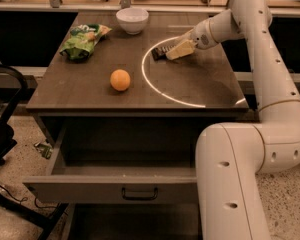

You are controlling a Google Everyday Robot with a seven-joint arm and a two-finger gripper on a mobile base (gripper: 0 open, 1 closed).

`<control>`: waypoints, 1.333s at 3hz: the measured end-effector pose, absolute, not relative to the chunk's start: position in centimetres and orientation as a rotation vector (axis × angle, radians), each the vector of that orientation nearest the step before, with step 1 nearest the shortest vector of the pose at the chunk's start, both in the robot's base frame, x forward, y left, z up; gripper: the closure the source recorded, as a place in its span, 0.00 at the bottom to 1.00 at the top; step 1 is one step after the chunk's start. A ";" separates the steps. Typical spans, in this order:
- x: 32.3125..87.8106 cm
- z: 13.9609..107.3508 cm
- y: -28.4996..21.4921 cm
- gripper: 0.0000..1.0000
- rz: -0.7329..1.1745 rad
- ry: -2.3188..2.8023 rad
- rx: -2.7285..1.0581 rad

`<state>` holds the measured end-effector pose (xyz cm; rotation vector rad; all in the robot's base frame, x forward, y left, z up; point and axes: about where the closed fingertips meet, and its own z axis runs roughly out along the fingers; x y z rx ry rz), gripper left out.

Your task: Move rxbar chocolate near orange

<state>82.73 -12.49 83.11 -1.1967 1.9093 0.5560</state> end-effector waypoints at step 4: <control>81.6 87.0 -12.8 1.00 0.497 1.905 -1.214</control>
Offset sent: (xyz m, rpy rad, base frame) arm -0.0016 0.0008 0.0011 0.0000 -0.0001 -0.0001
